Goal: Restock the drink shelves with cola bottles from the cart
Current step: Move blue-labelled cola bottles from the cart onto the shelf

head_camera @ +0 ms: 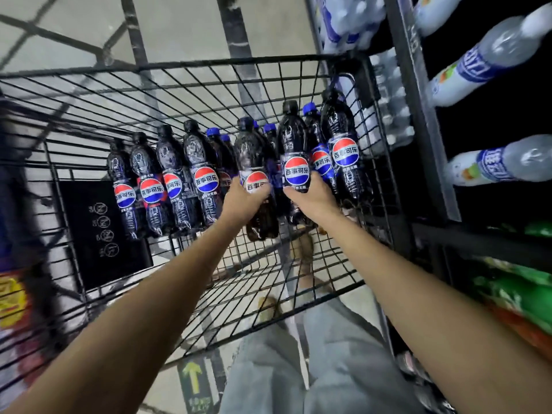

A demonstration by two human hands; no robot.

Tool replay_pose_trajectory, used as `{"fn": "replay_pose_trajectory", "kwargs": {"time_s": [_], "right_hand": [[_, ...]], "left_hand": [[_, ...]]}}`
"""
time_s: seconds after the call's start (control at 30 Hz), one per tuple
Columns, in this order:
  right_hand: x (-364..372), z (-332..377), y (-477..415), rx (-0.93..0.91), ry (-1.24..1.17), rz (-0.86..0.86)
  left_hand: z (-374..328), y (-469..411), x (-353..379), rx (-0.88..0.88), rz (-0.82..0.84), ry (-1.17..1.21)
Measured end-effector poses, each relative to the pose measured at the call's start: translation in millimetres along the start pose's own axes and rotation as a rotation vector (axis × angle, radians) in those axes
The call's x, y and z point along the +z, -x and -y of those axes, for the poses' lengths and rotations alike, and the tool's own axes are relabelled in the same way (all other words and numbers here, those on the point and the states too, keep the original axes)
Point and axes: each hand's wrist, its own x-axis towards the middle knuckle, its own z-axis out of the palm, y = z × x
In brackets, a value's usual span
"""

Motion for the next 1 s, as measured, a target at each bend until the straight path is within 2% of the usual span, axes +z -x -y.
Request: {"fn": "replay_pose_trajectory", "kwargs": {"time_s": [0.13, 0.33, 0.43, 0.63, 0.73, 0.87, 1.0], "right_hand": [[-12, 8, 33, -0.046, -0.185, -0.051], [-26, 21, 115, -0.177, -0.37, -0.142], [-29, 22, 165, -0.247, -0.401, -0.231], [-27, -1, 273, -0.352, -0.503, -0.388], [-32, -23, 331, -0.349, -0.518, -0.524], [-56, -68, 410, -0.278, -0.489, -0.682], [-74, -116, 472, -0.229, -0.497, -0.774]], "left_hand": [[-7, 37, -11, 0.055, 0.055, 0.223], [-17, 110, -31, 0.223, 0.131, 0.352], [-20, 158, -43, 0.345, 0.14, 0.308], [-11, 262, -60, 0.582, 0.324, 0.189], [-4, 307, -48, 0.601, 0.401, 0.155], [8, 367, -10, 0.674, 0.633, 0.102], [13, 413, 35, 0.638, 0.782, 0.025]]}}
